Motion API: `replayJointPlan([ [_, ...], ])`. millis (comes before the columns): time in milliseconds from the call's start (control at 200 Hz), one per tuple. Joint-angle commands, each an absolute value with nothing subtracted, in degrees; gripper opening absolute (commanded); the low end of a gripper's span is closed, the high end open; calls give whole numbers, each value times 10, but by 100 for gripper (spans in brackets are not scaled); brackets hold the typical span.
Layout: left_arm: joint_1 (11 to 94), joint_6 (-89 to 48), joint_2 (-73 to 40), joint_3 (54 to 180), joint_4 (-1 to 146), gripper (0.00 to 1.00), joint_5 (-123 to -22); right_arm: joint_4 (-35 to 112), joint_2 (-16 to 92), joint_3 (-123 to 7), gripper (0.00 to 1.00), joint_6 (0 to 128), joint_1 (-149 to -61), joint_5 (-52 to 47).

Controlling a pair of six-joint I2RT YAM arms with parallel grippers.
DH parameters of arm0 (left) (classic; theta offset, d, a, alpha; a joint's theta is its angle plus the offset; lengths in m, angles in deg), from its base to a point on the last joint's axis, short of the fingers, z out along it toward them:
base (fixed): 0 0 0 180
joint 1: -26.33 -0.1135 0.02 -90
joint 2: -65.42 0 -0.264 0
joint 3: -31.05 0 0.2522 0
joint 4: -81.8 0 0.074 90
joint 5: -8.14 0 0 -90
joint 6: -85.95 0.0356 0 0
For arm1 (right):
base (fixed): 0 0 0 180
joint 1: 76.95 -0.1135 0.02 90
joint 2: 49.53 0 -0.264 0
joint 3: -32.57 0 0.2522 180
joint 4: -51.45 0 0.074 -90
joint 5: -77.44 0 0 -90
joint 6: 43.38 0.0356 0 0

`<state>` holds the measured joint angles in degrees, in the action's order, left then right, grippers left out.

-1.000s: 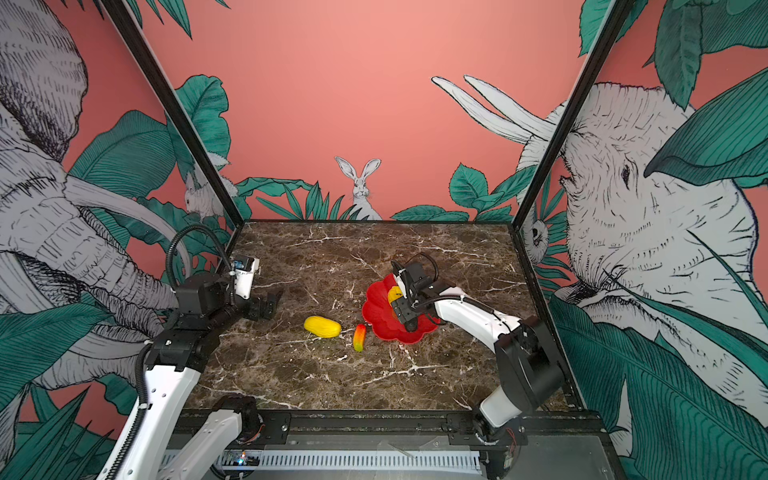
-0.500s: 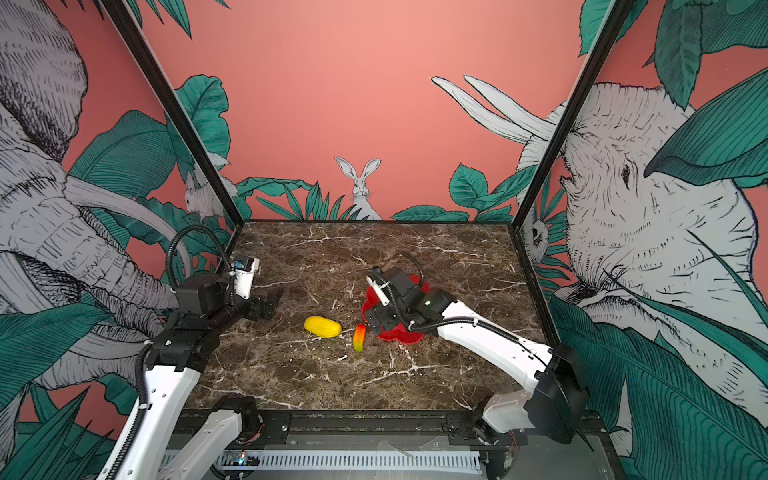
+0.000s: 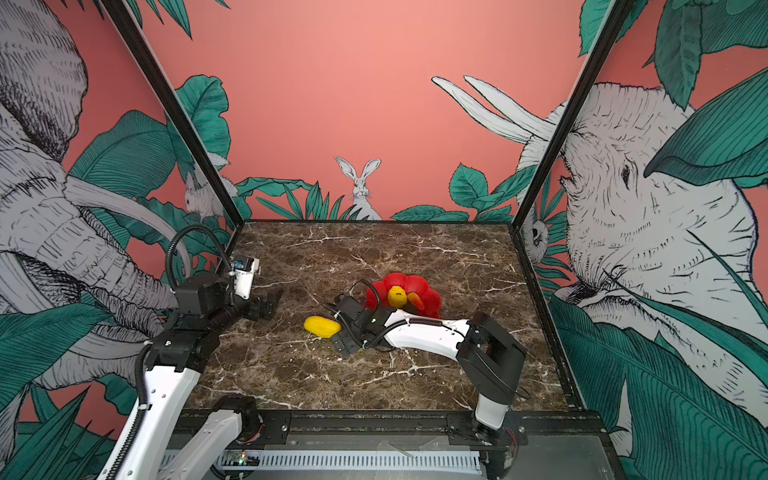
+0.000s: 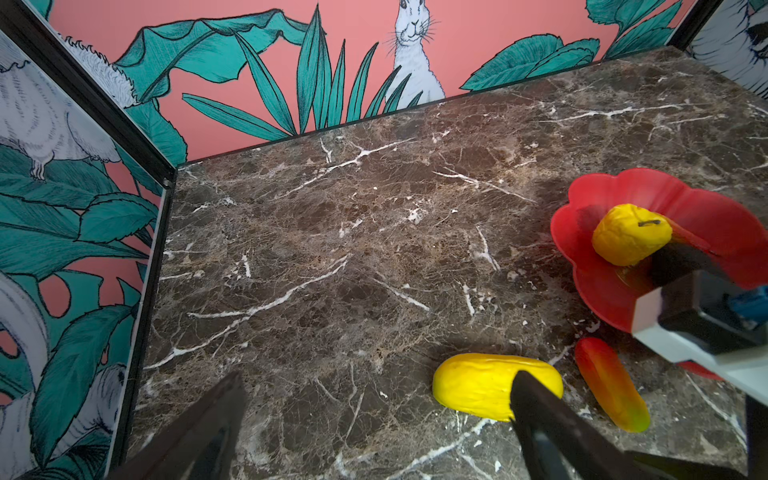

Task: Place and organize the fake fruits in the fruit bowl
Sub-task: 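Grasp the red-orange fruit nearer the robot with the right gripper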

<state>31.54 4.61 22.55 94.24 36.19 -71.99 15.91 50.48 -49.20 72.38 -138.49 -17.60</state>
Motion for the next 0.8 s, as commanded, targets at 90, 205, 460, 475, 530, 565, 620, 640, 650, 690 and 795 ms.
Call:
replayJointPlan([
  [90,317,54,244,936,365,100,-716,185,525,-488,94,767,-1388,-208],
  [205,317,54,240,937,362,100,-716,189,533,-483,86,777,-1388,-212],
  [460,317,54,240,936,362,100,-716,182,551,-487,74,782,-1387,-218],
  [475,317,54,240,936,362,100,-716,181,552,-488,74,783,-1387,-219],
  [530,317,55,240,937,363,100,-715,178,555,-489,74,785,-1387,-221],
  [565,317,54,239,937,363,100,-715,175,557,-489,73,787,-1387,-224],
  [620,317,54,239,938,363,100,-715,172,559,-490,73,788,-1386,-225],
  [640,317,54,239,937,363,100,-715,172,561,-490,73,788,-1386,-225],
  [650,317,54,239,937,362,100,-715,172,561,-490,73,789,-1385,-225],
  [690,317,54,240,937,363,100,-715,173,564,-489,72,788,-1384,-223],
  [795,317,54,241,936,363,100,-716,176,570,-490,66,785,-1382,-218],
])
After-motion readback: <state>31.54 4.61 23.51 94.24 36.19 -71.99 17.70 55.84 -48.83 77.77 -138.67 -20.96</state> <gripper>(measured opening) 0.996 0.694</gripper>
